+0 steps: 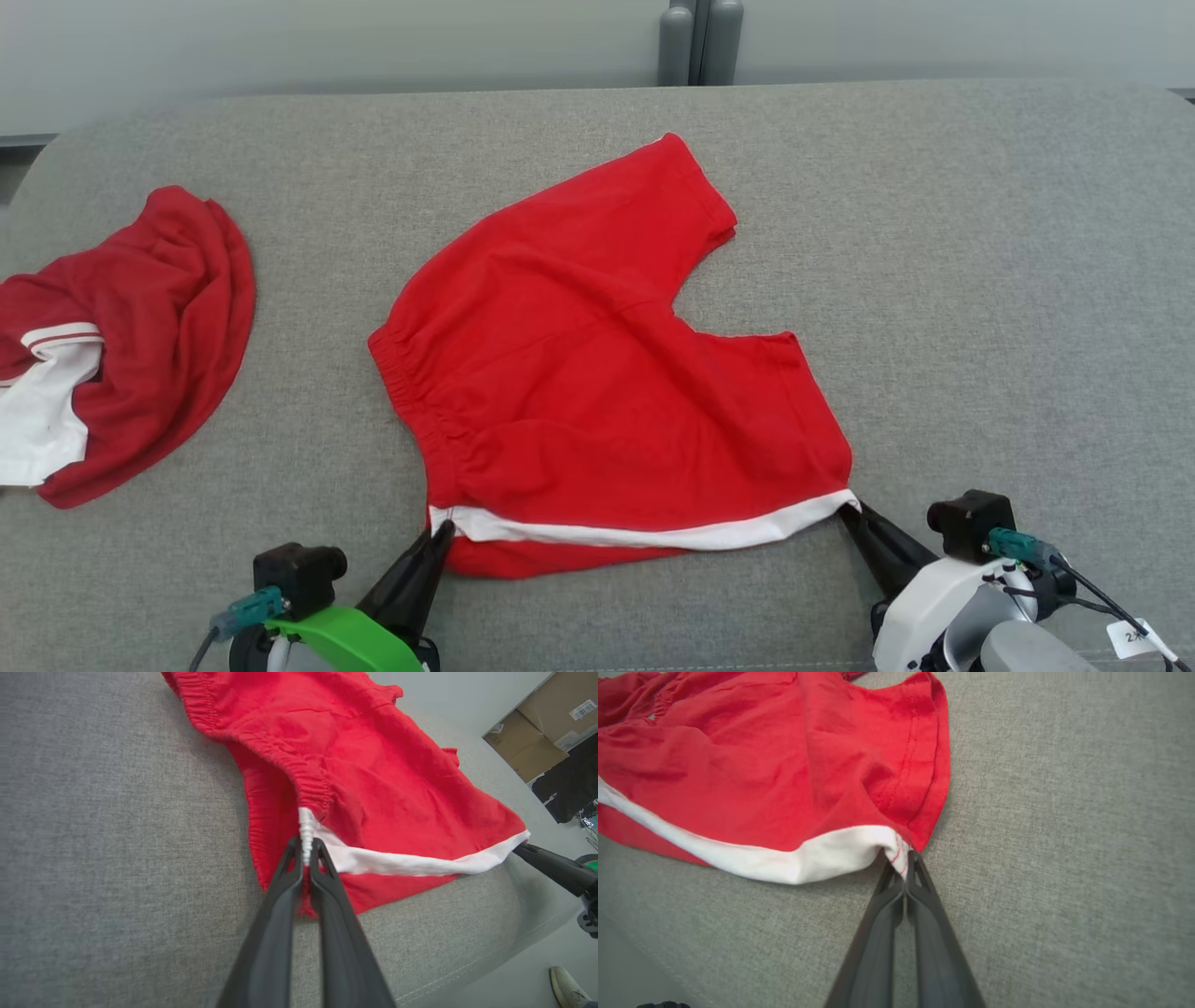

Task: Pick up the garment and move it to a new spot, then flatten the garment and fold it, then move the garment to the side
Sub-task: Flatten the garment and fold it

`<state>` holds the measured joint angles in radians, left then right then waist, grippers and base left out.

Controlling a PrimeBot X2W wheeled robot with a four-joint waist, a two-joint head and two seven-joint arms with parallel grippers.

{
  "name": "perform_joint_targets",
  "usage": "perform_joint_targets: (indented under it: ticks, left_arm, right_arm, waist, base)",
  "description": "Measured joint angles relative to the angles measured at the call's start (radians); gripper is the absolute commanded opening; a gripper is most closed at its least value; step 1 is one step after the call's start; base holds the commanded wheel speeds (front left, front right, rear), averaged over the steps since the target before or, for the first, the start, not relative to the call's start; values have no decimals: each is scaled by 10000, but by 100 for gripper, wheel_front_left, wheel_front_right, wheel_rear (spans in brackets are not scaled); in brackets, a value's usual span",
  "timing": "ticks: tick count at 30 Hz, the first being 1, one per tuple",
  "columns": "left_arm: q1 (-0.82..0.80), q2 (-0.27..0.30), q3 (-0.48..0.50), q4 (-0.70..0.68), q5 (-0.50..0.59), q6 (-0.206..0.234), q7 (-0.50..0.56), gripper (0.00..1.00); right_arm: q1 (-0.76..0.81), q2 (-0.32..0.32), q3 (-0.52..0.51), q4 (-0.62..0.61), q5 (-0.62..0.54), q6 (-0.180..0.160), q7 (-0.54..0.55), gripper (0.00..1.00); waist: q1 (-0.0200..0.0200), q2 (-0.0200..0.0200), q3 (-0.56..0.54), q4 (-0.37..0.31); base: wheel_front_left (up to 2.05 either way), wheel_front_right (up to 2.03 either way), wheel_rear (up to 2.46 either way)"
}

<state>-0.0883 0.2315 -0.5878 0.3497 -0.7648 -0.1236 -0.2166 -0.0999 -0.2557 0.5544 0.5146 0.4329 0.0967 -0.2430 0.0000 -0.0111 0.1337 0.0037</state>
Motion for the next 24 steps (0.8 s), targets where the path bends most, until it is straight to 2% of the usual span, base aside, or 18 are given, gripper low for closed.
perform_joint_targets:
  ticks: [5,11,15,24]
  left_arm:
    - [7,242,23,-662,-731,0,303,0]
    - [133,909,96,-1774,-1618,-4,757,0]
    - [387,1085,-2,-2625,-2155,-6,1106,0]
    - [1470,1914,35,-4376,-2972,-6,1741,0]
  right_arm:
    - [0,-316,-207,-531,290,88,0,0]
    - [8,-1074,-573,-1381,650,174,4,0]
    - [172,-1536,-965,-2038,1143,174,81,0]
    - [1568,-2019,-1398,-3733,2307,176,694,0]
  waist:
    - [0,0,-109,-18]
    - [0,0,-202,-150]
    - [0,0,-260,-210]
    - [0,0,-302,-355]
  base:
    - [0,0,0]
    - [0,0,0]
    - [0,0,0]
    - [0,0,0]
